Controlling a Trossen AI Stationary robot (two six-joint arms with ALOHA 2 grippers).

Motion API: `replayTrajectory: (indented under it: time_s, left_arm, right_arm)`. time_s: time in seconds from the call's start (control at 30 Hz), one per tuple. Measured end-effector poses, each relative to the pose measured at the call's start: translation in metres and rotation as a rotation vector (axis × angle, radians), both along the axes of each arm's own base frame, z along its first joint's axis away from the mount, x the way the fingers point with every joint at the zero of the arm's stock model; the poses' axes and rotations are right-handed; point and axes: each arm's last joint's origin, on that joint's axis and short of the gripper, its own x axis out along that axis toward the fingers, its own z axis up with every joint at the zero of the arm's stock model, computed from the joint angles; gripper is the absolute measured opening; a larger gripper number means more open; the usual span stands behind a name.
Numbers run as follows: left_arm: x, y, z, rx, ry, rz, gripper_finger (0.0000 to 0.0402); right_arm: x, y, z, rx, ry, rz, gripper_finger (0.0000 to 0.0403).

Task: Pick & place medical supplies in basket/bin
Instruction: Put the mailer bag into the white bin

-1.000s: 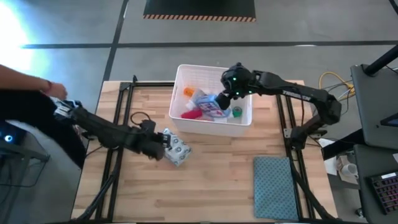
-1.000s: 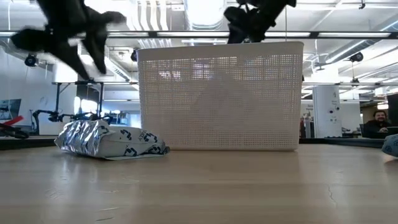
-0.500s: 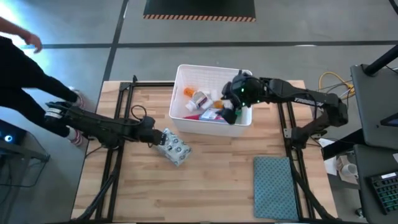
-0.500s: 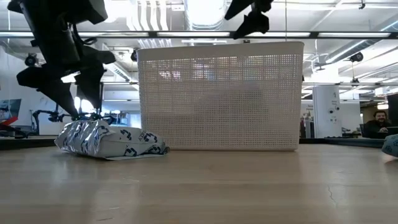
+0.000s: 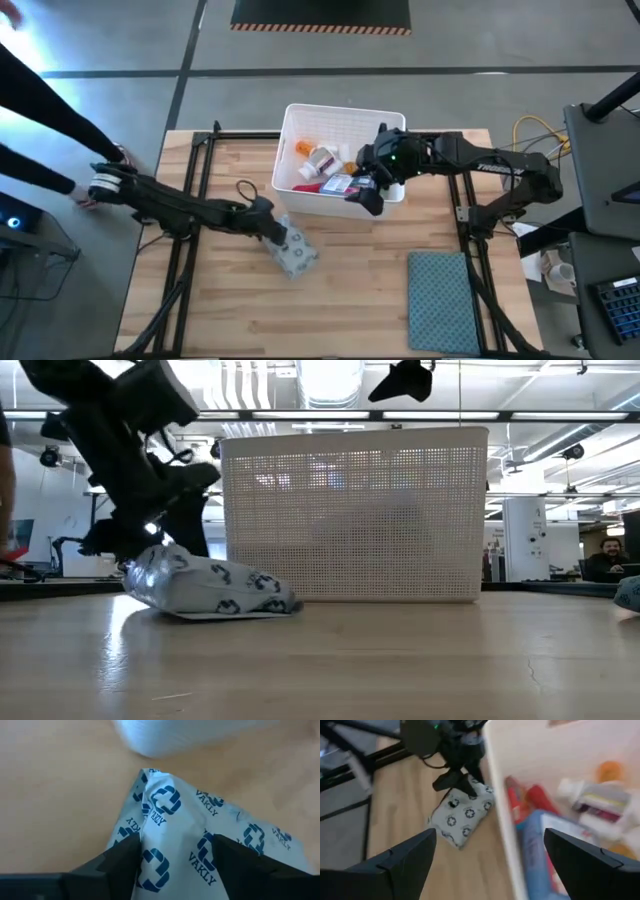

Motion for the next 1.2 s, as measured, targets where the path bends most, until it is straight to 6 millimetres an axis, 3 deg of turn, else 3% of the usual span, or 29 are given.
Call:
replayTrajectory:
  time_s: [0.17, 0.27, 0.53, 0.67, 0.9, 1.07, 1.2]
  left_arm:
    - [0.024, -0.023, 0.009, 0.063, -0.011, -0.278, 0.0196]
    - [0.039, -0.037, 0.02, 0.081, -0.029, -0.36, 0.0184]
    - [0.066, -0.06, 0.079, 0.072, -0.159, -0.404, 0.0175]
    - [0.061, -0.063, 0.1, 0.034, -0.031, -0.35, 0.0175]
    - [0.037, -0.085, 0.096, -0.122, 0.149, -0.118, 0.0175]
    - [0.027, -0.108, 0.08, -0.234, 0.085, 0.01, 0.0175]
    - [0.023, -0.112, 0.06, -0.315, 0.052, 0.11, 0.0175]
  right_arm:
    - [-0.004, 0.011, -0.005, 0.067, 0.067, 0.064, 0.0359]
    - [-0.006, 0.018, -0.01, 0.084, 0.117, 0.066, 0.0359]
    - [-0.016, 0.041, -0.015, 0.113, 0.12, 0.106, 0.0359]
    - [-0.02, 0.051, -0.023, 0.181, 0.126, 0.057, 0.0359]
    - [-0.023, 0.069, -0.073, 0.344, 0.28, -0.124, 0.0359]
    - [-0.02, 0.082, -0.099, 0.383, 0.175, -0.141, 0.0359]
    - [-0.003, 0.087, -0.106, 0.525, 0.007, -0.109, 0.0359]
